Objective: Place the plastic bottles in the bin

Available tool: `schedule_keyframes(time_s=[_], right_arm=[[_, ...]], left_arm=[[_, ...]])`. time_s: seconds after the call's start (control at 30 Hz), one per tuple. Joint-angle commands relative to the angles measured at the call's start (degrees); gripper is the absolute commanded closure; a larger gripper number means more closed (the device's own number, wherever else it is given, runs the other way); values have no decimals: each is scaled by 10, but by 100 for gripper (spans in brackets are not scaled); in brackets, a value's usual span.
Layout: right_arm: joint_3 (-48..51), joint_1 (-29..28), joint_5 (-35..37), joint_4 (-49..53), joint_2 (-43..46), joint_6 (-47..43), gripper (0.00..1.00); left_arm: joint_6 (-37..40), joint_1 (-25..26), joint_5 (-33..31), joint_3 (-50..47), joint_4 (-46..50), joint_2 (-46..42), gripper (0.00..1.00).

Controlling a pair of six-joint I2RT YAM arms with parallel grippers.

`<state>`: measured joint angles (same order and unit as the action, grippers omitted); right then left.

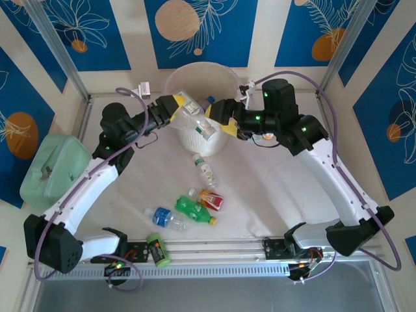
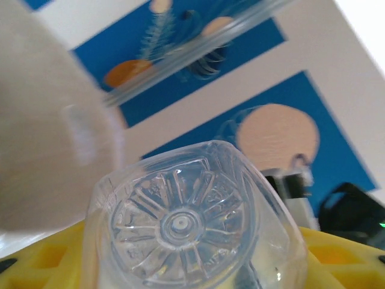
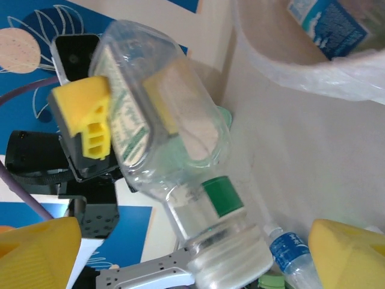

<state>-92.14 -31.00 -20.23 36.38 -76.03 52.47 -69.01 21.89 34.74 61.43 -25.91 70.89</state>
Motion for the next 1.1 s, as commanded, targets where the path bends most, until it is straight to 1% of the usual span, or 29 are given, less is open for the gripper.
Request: schedule_keyframes(time_s=[0.0, 0.07, 0.17, 0.33, 0.47, 0.73, 0.87, 1.0, 1.07], right_arm=[[-27, 6, -57, -32, -9, 1, 2], [-28, 10, -76, -58, -15, 16, 1], [-38, 10, -85, -80, -27, 24, 1], [-71, 9, -75, -77, -60, 15, 5], [-90, 8, -81, -89, -85, 16, 9], [-122, -10, -83, -99, -115, 16, 26], [-127, -20, -74, -89, -115, 9, 35], [-126, -22, -62, -83, -109, 4, 41], [-128, -21, -57, -81, -106, 2, 45]], left_arm=[[-105, 1, 60, 10, -217, 39, 56], [-154, 1, 63, 10, -287, 64, 56], [-189, 2, 59, 9, -337, 83, 56], [-211, 6, 70, 21, -362, 98, 55], [-228, 14, 95, 36, -378, 110, 55], [-263, 18, 104, 47, -425, 137, 56], [-262, 18, 101, 54, -427, 147, 56], [-258, 18, 103, 61, -422, 154, 56], [-248, 18, 103, 62, -409, 153, 53]])
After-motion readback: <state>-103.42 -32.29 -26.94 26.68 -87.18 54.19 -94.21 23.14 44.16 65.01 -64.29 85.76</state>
